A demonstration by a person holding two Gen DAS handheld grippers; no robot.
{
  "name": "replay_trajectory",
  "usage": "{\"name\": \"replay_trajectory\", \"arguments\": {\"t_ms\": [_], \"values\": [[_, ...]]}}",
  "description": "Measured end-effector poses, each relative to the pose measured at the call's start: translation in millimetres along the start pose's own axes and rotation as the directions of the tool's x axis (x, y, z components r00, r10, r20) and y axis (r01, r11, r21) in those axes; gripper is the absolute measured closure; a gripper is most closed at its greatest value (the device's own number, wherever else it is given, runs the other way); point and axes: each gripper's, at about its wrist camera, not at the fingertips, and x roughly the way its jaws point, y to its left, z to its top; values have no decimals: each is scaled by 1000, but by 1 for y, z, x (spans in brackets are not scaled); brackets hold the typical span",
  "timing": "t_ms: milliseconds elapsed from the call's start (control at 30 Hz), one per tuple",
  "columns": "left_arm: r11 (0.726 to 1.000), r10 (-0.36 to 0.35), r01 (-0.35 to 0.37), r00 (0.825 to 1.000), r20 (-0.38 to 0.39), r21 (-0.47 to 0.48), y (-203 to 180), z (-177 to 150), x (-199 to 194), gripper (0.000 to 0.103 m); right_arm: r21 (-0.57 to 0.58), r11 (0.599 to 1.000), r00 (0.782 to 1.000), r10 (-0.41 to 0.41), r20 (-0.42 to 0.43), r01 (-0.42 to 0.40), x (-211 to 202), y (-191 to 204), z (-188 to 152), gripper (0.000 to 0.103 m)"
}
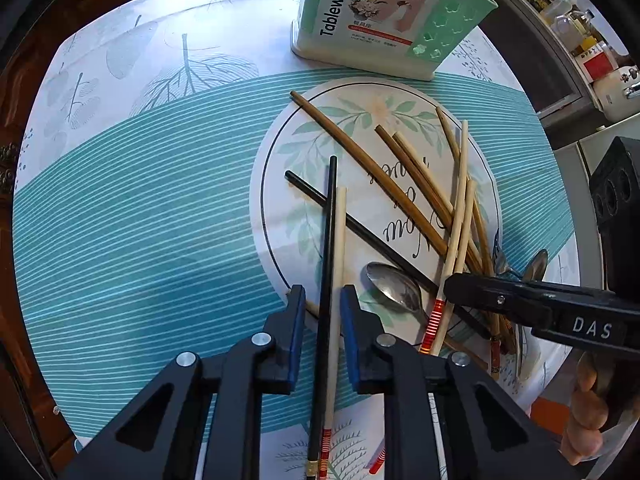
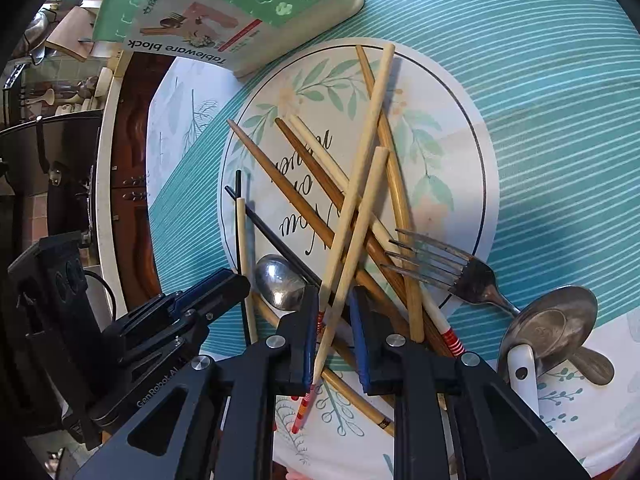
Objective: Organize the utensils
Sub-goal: 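Grasp a black chopstick with the left tool while the right tool grasps a red-striped wooden chopstick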
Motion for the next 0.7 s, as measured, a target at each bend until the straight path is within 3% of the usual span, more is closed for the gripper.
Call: {"name": "replay_trajectory", "arguments": {"t_ms": [333,700], "values": [[998,-54,53,998,-15,-16,9,-14,-3,91,-35,999,1000,-10,19,11,-4,5,-4,95],[1000,13,-13,999,-38,9,-1,-14,12,92,-54,998,999,-38,22,39,-6,-2,-7,96]]}}
